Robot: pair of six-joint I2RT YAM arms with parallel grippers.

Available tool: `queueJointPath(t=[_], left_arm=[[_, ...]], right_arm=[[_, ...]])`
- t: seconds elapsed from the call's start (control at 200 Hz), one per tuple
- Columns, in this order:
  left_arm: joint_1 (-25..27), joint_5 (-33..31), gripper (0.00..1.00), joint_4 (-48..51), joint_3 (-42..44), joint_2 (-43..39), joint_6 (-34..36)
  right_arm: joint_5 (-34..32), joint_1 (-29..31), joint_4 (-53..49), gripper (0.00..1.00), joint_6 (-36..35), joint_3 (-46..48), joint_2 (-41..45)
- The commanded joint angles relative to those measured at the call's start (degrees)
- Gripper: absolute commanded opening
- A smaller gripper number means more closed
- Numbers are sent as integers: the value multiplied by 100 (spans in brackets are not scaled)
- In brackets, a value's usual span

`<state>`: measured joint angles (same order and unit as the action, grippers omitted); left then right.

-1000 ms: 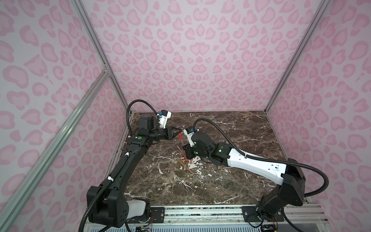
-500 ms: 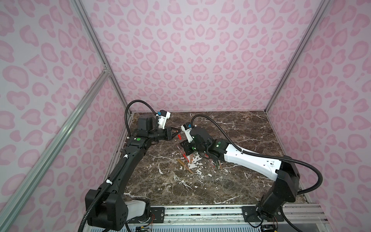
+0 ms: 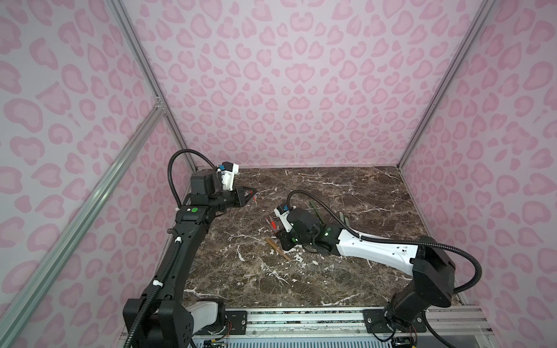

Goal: Open the pen caps
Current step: 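Pull the red cap off with the left gripper, away from the right gripper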

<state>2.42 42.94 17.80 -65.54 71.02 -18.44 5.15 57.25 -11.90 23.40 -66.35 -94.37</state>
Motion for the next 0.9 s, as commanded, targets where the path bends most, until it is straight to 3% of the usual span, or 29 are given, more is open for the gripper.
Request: queueJointPath(t=[0.0, 0.145, 0.385, 0.685, 0.895], left_arm=[[-187, -147, 3, -143, -169, 98, -160], [-259, -946, 3, 418, -404, 255, 470], [-259, -3081, 3, 1620, -973, 1402, 1682], [-287, -3818, 3, 2023, -1526, 2724, 2112], [-366, -4230, 3, 2641, -2520, 3972, 2446]], right_arm=[[-210, -4, -173, 0, 112, 84, 179], [-557, -195, -590, 0, 57, 81, 476], [-468, -1014, -1281, 0, 124, 250, 1018], [-410, -1982, -2010, 0, 67, 592, 1549], [-155, -2682, -2167, 0, 9, 946, 2001]])
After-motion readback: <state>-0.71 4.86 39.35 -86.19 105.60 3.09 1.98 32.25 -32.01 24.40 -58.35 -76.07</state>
